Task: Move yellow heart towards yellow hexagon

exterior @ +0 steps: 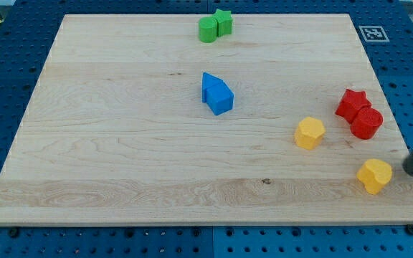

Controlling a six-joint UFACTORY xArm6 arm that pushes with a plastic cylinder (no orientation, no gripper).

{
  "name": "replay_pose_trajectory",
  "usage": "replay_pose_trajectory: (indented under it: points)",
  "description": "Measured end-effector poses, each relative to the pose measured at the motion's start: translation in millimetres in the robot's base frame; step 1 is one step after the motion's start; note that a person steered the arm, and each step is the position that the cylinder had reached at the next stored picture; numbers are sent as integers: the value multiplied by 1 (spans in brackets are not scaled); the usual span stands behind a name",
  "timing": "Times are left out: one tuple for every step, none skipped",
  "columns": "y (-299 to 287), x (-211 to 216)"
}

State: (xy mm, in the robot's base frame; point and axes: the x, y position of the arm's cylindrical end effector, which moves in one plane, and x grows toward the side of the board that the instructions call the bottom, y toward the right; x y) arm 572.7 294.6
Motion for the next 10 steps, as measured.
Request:
replay_pose_trajectory:
  points:
    - [1,27]
    - [-18,28]
    - [-65,25]
    - [-113,24]
    - [-113,33]
    - [-83,44]
    - [-52,44]
    - [-53,33]
    - [-76,22]
    - [-90,11]
